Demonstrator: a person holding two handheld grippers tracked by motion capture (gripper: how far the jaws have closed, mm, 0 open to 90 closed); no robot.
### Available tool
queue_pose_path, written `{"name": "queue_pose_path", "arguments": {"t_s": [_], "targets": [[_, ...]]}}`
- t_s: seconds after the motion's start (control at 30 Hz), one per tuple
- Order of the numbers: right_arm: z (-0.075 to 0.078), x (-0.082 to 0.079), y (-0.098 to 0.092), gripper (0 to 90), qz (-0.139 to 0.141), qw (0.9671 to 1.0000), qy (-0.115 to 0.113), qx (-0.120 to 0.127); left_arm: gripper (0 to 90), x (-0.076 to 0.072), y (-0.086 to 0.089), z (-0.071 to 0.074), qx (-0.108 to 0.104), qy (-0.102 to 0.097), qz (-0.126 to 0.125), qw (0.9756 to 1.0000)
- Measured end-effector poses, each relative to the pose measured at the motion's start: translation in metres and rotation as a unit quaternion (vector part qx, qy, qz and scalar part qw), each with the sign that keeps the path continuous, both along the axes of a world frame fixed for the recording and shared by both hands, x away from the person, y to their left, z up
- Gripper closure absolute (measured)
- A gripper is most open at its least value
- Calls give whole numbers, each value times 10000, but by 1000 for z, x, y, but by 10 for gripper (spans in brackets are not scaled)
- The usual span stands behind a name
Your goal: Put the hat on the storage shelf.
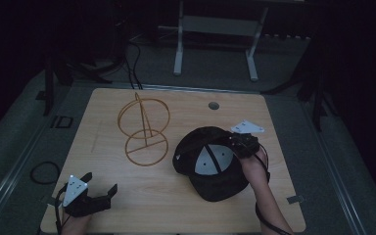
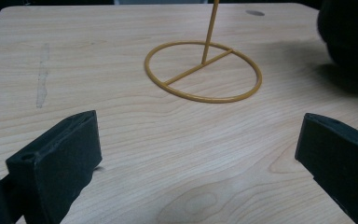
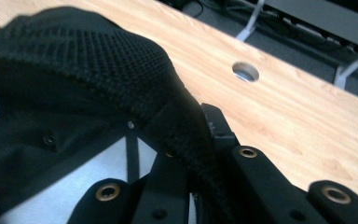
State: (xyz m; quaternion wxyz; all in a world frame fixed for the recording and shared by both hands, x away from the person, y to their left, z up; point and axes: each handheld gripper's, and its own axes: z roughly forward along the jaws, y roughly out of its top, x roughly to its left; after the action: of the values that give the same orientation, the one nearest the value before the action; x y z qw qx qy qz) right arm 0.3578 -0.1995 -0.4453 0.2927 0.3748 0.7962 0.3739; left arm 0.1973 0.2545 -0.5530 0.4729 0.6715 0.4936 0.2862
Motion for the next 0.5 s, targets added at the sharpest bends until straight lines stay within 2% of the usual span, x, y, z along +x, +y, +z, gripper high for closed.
{"name": "queue_pose_path", "arguments": {"t_s": [0.03,0.17,0.2,0.33,0.4,0.5], "targets": [[8,-4,2,888,86,9999,-102,96,7,0,-1,0,7,6,-12,10000],[19,-10,7,887,174,9995,-243,131,7,-1,-5,0,35,11,-101,9999],[23,-11,9,887,198,9993,-314,81,7,-1,-7,0,25,23,-157,9999],[36,-14,11,888,226,9985,-467,154,7,-1,-16,-1,104,83,-338,9993],[45,-18,14,888,243,9978,-609,126,7,-2,-21,0,-15,89,-450,9989],[51,-20,15,887,218,9973,-696,110,7,-2,-30,2,-130,103,-574,9982]]}}
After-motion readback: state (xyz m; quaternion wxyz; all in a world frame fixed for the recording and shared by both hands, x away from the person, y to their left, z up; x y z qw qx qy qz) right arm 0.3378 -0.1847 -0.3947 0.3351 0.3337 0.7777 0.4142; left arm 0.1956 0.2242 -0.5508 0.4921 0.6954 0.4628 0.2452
